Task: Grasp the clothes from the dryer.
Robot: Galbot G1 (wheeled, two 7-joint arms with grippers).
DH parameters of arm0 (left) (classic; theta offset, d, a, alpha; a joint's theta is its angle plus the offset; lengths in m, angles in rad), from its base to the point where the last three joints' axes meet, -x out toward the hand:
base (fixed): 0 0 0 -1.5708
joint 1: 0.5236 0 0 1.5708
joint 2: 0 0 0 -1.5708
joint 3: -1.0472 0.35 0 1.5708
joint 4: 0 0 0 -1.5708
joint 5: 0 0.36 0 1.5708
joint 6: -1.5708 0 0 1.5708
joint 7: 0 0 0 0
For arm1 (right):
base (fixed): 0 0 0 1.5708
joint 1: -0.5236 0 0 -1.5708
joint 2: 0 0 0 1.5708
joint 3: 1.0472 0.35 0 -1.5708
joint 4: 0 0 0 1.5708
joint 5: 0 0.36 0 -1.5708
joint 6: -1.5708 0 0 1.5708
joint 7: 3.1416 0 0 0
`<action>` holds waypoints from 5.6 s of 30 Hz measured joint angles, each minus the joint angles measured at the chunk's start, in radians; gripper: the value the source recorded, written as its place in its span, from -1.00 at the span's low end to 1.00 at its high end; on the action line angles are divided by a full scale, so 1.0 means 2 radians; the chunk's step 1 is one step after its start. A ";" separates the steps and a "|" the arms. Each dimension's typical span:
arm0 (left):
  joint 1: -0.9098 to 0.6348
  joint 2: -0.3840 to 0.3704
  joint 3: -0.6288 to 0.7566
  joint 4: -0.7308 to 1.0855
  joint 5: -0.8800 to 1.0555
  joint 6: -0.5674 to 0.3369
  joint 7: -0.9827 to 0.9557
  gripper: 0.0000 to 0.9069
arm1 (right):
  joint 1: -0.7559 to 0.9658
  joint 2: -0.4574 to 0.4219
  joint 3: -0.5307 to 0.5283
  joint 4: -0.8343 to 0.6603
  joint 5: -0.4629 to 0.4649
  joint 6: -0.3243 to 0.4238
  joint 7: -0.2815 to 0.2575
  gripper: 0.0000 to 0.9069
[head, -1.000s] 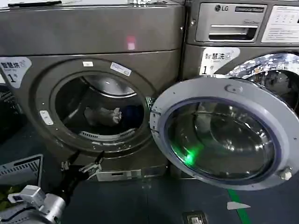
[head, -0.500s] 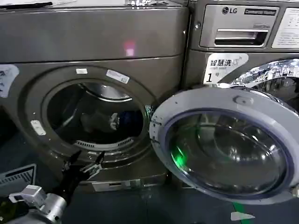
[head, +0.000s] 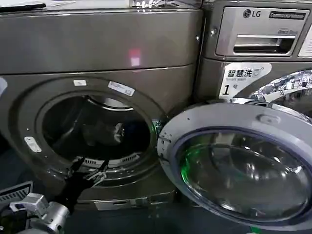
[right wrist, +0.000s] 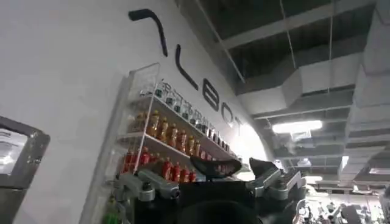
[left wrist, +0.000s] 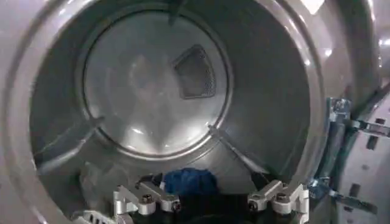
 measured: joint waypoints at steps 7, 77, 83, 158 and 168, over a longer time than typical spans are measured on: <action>0.000 0.001 0.000 -0.001 0.000 0.000 0.000 1.00 | -0.001 -0.001 0.001 0.000 0.000 0.000 0.000 1.00; -0.344 0.034 0.120 0.379 0.015 -0.130 -0.040 1.00 | -0.026 -0.006 0.055 -0.008 -0.006 -0.041 0.009 1.00; -0.400 0.028 0.141 0.452 0.021 -0.139 -0.041 1.00 | -0.024 -0.006 0.056 -0.012 -0.006 -0.040 0.007 1.00; -0.786 0.061 0.530 0.995 0.631 -0.319 0.427 1.00 | -0.005 -0.006 0.029 -0.026 -0.028 -0.029 -0.001 1.00; -0.776 0.056 0.535 1.014 0.642 -0.322 0.428 1.00 | 0.001 -0.004 0.021 -0.023 -0.032 -0.028 -0.002 1.00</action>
